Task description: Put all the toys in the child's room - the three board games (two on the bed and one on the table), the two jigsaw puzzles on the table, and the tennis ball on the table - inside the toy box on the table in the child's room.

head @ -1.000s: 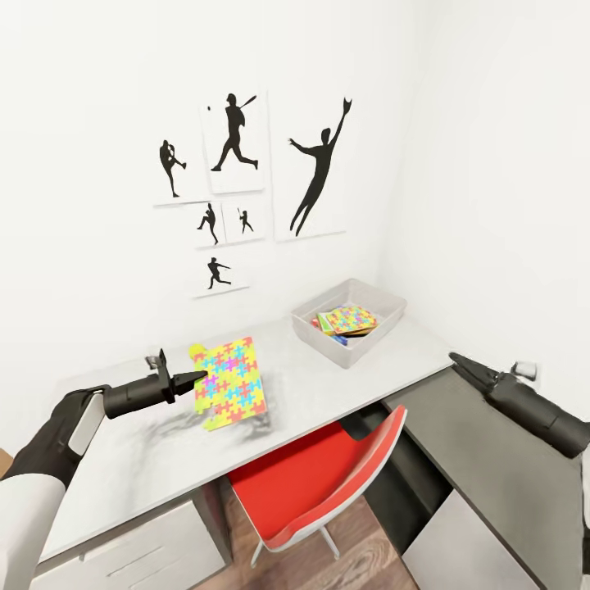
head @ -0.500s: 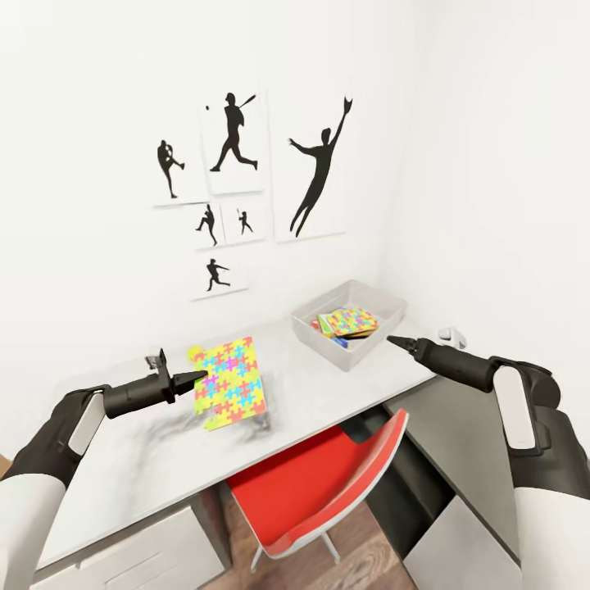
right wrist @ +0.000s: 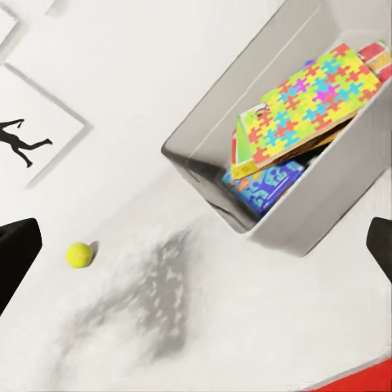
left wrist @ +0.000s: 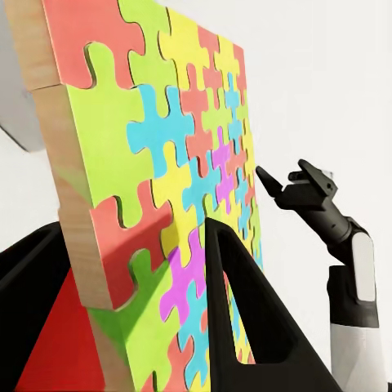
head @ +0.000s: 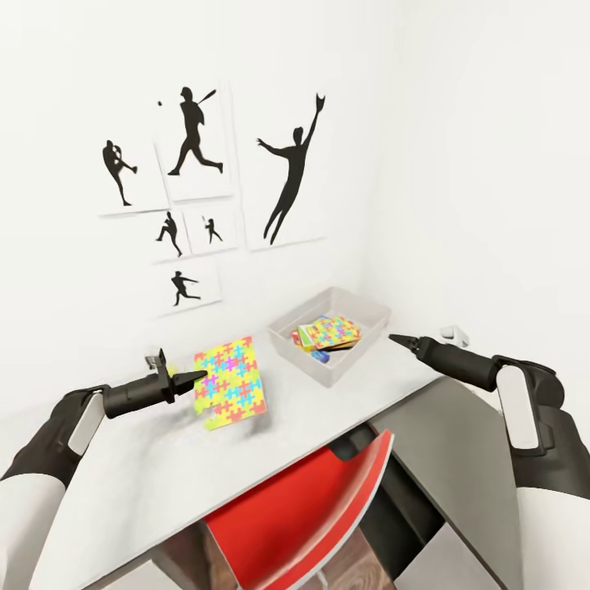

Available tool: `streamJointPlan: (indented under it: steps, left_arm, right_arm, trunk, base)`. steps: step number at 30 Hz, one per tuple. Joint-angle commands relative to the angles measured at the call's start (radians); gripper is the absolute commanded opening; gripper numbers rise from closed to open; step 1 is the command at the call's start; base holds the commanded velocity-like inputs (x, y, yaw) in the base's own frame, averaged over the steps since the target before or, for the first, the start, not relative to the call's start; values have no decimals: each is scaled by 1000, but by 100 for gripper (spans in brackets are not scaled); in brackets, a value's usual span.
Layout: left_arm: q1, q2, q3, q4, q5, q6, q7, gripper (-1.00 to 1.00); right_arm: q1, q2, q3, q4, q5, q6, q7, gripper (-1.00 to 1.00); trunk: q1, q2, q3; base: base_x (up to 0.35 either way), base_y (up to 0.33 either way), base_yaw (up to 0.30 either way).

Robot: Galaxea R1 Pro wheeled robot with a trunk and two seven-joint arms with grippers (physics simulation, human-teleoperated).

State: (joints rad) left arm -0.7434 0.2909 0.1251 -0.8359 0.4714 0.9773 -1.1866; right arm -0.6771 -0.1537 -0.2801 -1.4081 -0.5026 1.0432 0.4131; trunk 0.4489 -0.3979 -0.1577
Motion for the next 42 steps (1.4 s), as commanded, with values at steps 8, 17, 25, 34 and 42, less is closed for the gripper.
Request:
streamJointPlan:
  steps: [8,17,25,34,42]
  left_arm:
    - [-1,2,1,0,3,6,-2,-100]
    - [-1,4,6,-1,3,6,-2,-100]
    - [-1,3,7,0,3,6,-2,-100]
    - [-1,2,7,0,3,6,-1,-100]
    - [-1,2,7,0,3,6,-2,-100]
  right_arm:
    - [-4,-1,-5,0,8,4,10,100]
    - [-2,-1,-5,-1,8,4,10,100]
    - [-1,-1,-7,-2,9,4,10,100]
    - [-1,-3,-7,-2,9,4,10,100]
    - [-1,-4,-7,-2,9,4,12,100]
  trunk:
    - [1,-2,-2]
    - [1,-2,-2]
    - [1,-2,-2]
    - [1,-2,-2]
    - [1,-2,-2]
  base:
    - [70,-4,-202]
    - [195,-1,-10]
    - [186,-114,0]
    - [64,-18,125]
    - [118,0,28]
